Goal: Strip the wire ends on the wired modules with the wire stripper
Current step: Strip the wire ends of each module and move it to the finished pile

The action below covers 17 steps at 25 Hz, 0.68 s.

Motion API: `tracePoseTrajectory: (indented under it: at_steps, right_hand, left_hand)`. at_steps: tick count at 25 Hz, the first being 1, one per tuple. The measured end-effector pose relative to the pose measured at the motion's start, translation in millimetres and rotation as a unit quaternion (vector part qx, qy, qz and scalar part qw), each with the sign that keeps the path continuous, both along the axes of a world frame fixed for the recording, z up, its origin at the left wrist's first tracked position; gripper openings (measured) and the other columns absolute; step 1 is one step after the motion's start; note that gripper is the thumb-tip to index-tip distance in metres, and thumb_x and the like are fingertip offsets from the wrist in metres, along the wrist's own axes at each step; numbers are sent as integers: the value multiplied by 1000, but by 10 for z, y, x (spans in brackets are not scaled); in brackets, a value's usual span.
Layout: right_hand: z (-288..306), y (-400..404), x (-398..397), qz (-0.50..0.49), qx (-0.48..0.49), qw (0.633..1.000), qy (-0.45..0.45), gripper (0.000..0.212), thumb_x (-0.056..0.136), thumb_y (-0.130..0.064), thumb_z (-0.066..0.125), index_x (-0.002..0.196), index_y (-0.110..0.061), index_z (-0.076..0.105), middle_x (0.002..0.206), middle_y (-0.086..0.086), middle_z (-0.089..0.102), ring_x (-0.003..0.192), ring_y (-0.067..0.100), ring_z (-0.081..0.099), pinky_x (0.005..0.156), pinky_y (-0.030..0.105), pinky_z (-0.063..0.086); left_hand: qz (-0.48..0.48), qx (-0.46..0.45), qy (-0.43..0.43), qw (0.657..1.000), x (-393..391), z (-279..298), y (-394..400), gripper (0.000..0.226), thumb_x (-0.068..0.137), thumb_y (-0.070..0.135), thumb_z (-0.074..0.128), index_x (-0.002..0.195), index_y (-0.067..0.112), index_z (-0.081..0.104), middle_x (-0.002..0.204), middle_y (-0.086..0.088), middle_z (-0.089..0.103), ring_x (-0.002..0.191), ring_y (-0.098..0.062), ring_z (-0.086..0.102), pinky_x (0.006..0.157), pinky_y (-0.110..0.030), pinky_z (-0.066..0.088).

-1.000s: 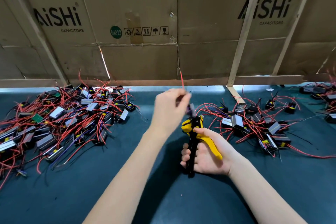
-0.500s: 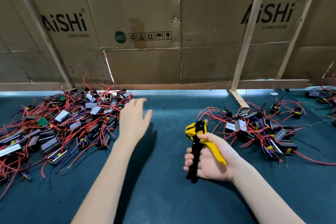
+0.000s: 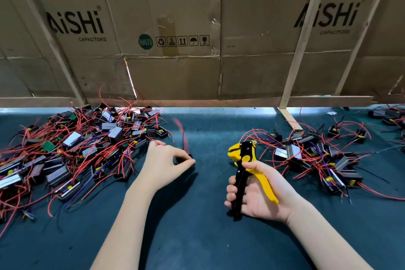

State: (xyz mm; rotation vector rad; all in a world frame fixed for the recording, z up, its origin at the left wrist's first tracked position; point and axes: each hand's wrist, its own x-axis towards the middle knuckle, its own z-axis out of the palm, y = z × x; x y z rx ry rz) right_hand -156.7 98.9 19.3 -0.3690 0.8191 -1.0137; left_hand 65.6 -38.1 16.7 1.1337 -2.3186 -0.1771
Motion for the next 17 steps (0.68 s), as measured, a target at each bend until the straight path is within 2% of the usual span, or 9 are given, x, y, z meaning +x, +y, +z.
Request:
tracePoseTrajectory:
  at_steps: [1,3,5,8,9,11,13,15,17]
  right_hand:
    - [-10,-1,7,-6,-19,1000,15,34,74,-33,65,81,0,60,79,18,54,72,33,57,81,47,54]
    - [-27,-16,11,-37,-83,992,85,28,76,-30,64,82,-3,60,79,19,55,73,34,59,83,47,52]
    - [-25,-33,-12,-91,-154,964,196,28,75,-31,62,87,-5,59,80,18,58,77,34,64,85,45,51]
    - [-17,-24,-65,-131,-212,916,313,37,70,-33,66,96,-6,65,85,15,66,87,31,70,92,45,51]
    - [-14,-16,-83,-121,-219,910,331,42,70,-34,67,103,-8,68,90,14,69,91,29,69,95,45,50]
    - [3,8,-114,-82,-225,910,339,47,72,-35,67,115,-16,69,105,12,72,99,24,66,102,43,48]
    - [28,27,-136,-49,-232,915,327,46,75,-34,67,118,-18,69,117,10,70,104,23,64,104,41,45]
    - [43,45,-147,-40,-238,916,322,39,76,-34,67,111,-18,74,126,5,67,107,23,63,106,41,44]
    - [48,52,-136,-45,-240,914,323,33,75,-35,66,102,-19,78,130,2,64,108,24,64,106,42,43]
  left_hand:
    - [-45,21,29,998,-32,-3,29,13,83,43,72,76,34,78,83,22,73,90,0,62,99,-34,26]
    - [-66,22,70,995,-101,-25,65,18,80,45,70,73,31,78,90,17,74,99,3,60,106,-37,24]
    - [-24,-44,110,993,-127,-6,66,18,77,46,67,73,30,75,92,18,70,106,-1,56,103,-36,24]
    - [19,-173,145,974,-130,19,53,15,82,40,64,82,25,65,92,17,66,101,-11,56,92,-31,29]
    - [11,-160,159,974,-157,4,49,17,84,36,64,91,21,64,97,13,65,101,-15,57,91,-31,33]
    - [5,-33,187,982,-252,-39,88,33,88,26,67,117,15,58,113,4,63,110,-18,55,95,-33,40]
    - [26,59,122,990,-342,-115,112,43,91,25,65,130,15,51,123,1,60,117,-19,51,99,-33,39]
    - [10,46,51,998,-380,-161,96,25,94,23,60,117,13,61,115,0,64,111,-22,53,96,-31,38]
    - [-17,79,103,991,-362,-127,84,9,88,11,64,96,12,70,102,-1,67,99,-18,57,91,-23,40]
